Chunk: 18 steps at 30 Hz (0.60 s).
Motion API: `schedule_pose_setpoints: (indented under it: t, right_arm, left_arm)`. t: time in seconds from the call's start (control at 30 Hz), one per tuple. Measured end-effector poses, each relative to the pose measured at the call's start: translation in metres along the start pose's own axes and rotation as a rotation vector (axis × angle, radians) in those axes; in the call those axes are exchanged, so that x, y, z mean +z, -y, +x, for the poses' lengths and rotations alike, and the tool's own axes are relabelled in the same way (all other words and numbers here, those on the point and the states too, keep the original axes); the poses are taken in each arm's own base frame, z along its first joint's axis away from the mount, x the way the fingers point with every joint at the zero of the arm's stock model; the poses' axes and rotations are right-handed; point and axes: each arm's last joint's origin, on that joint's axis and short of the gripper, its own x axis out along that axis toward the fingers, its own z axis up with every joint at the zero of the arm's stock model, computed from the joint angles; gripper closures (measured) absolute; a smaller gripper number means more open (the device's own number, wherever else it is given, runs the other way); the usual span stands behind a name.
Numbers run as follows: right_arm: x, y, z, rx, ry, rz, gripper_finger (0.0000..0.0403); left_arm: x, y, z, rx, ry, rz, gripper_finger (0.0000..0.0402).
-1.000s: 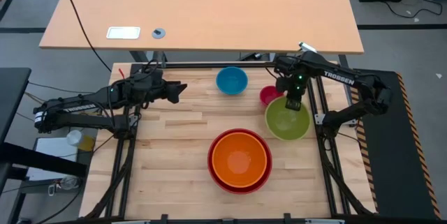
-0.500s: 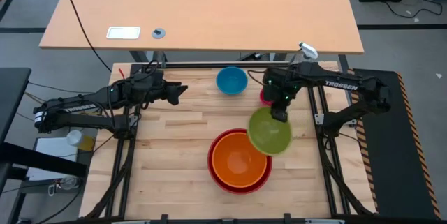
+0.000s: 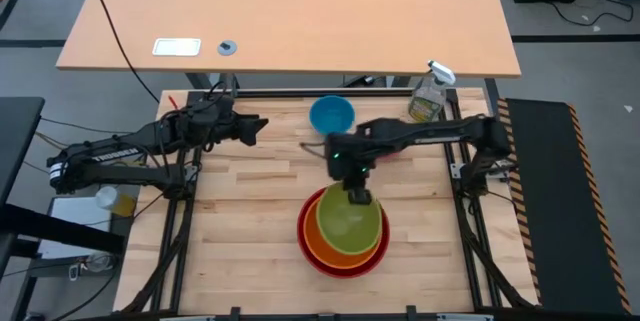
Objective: Nest bowls inside each other
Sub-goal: Stack the green bowl on the orange bowl
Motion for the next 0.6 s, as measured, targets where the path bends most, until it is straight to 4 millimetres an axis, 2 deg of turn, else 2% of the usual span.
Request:
schedule_pose_setpoints:
  t: [0.13,0.33,0.47,0.6]
  right_arm:
    - [0.012,-0.006,0.021,-0.020,-0.053,-0.080,0.0374]
    - [0.015,-0.005,0.056,-0.028,-0.147,-0.121,0.0372]
    - [0.015,-0.003,0.065,-0.018,-0.170,-0.108,0.0357]
    - [0.016,-0.003,0.063,-0.020,-0.153,-0.113,0.0313]
  left_arm:
    - [-0.002,0.002,-0.001,-0.012,-0.009,0.009,0.0157]
    - [-0.005,0.005,-0.002,-0.030,-0.023,0.023,0.0156]
    - [-0.005,0.006,-0.002,-0.034,-0.027,0.027,0.0156]
    - [-0.005,0.006,-0.002,-0.034,-0.027,0.034,0.0156]
